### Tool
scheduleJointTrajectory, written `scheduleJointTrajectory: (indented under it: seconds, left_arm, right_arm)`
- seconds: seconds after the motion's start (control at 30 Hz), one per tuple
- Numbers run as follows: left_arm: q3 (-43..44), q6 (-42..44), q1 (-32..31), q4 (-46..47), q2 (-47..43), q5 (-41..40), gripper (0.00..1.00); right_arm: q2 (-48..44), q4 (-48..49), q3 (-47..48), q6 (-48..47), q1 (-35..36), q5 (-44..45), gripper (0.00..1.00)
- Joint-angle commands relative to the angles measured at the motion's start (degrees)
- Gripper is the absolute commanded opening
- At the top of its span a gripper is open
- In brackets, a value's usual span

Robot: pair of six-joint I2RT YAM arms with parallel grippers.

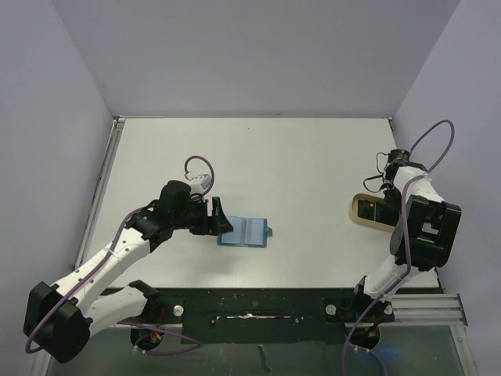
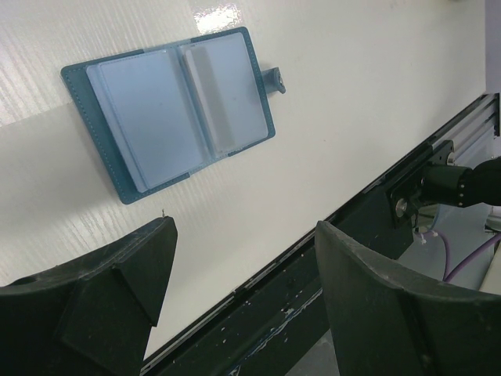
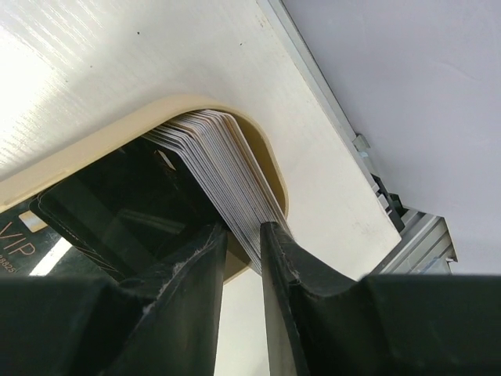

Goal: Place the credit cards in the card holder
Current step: Adjust the credit card in the storage box.

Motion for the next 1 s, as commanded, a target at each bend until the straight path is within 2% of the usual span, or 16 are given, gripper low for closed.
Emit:
scheduleJointTrajectory:
  seconds: [0.0,0.57,0.63,0.77,0.8,0.97]
  left_arm:
    - [0.45,0.24,0.24,2.59,-0.98,-0.04,0.70]
    - [0.39,0.19,0.26,2.65,-0.95,0.05,0.70]
    - [0.44,0.21,0.24,2.62,-1.04,-0.02,0.70]
    - [0.36,0.19,0.29,2.69,-1.05,0.03,0.70]
    - [0.36,0.23,0.25,2.70,-1.06,0.05,0.70]
    - [0.52,0.22,0.30,2.66,-0.85,0.05,0.70]
  right_arm:
    - [-3.69,1.28,2.60,-0.54,-0.99,0.62,0.24]
    - [-5.64,1.91,2.43,-1.51,-0.51,-0.66,0.14]
    - [-5.27,1.65,2.67,-1.35,-0.38,-1.31,0.17]
    - [-4.79,2.35,2.32,-1.47,-0.08,-0.78,0.40]
    - [-4.39,2.35,2.33,-1.51,-0.10,-0.82,0.42]
    - [-2.77,2.38,2.43,-1.36,-0.09,-0.65,0.41]
